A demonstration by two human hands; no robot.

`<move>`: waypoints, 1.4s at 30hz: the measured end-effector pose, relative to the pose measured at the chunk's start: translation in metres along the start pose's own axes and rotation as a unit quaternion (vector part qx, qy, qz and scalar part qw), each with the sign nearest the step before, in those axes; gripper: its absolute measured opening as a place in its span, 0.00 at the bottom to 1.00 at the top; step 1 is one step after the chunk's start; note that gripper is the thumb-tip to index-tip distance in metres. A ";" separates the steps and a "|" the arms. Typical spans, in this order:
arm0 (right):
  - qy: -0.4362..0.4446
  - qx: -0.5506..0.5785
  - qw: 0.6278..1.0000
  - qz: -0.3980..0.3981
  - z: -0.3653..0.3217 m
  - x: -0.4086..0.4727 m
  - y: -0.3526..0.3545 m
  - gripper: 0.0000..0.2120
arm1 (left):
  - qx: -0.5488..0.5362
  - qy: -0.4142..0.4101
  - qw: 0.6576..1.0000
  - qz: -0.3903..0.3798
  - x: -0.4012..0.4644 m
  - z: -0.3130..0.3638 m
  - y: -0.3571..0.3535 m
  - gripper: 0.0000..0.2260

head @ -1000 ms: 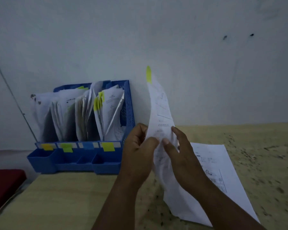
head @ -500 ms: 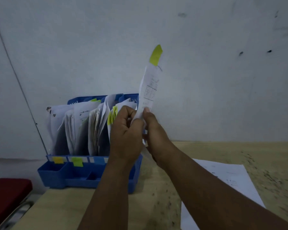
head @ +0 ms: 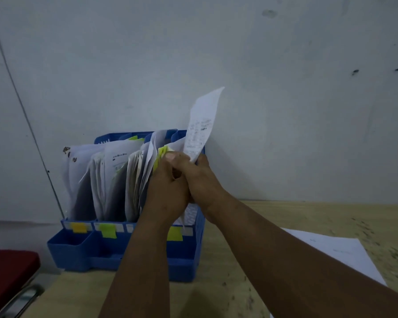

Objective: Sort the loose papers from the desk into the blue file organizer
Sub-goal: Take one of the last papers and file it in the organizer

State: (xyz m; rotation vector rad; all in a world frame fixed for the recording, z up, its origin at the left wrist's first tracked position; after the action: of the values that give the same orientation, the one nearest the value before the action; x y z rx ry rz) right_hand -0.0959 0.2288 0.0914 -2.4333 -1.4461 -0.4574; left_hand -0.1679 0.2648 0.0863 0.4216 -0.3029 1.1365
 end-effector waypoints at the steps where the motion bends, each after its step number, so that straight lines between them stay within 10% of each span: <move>1: -0.003 -0.001 1.000 0.012 0.000 0.004 -0.002 0.37 | 0.014 0.009 1.000 -0.007 0.002 -0.003 0.001 0.09; 17: 0.192 -0.220 0.956 -0.024 -0.012 0.018 -0.001 0.23 | 0.328 -0.013 0.943 -0.051 0.005 -0.012 0.017 0.02; 29: 0.087 -0.354 0.930 -0.043 0.001 0.026 0.012 0.08 | 0.187 0.067 0.979 -0.042 0.003 -0.010 0.036 0.12; 42: 0.164 -0.561 0.768 -0.260 0.039 0.007 -0.010 0.22 | 0.269 -0.002 0.948 0.172 -0.005 0.000 0.029 0.07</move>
State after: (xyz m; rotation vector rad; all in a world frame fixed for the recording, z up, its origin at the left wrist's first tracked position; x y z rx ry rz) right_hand -0.0961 0.2543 0.0598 -2.2805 -1.9790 -2.3163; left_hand -0.1961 0.2714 0.0887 0.8771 -0.0614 1.5652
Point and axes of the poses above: each hand's wrist, its own x-axis towards the middle knuckle, its own y-axis out of the back of the hand, z = x × y, the point moved 2 cm from there along x, towards the middle knuckle, and after that the axes turned 9 degrees about y, right-handed, at the moved point
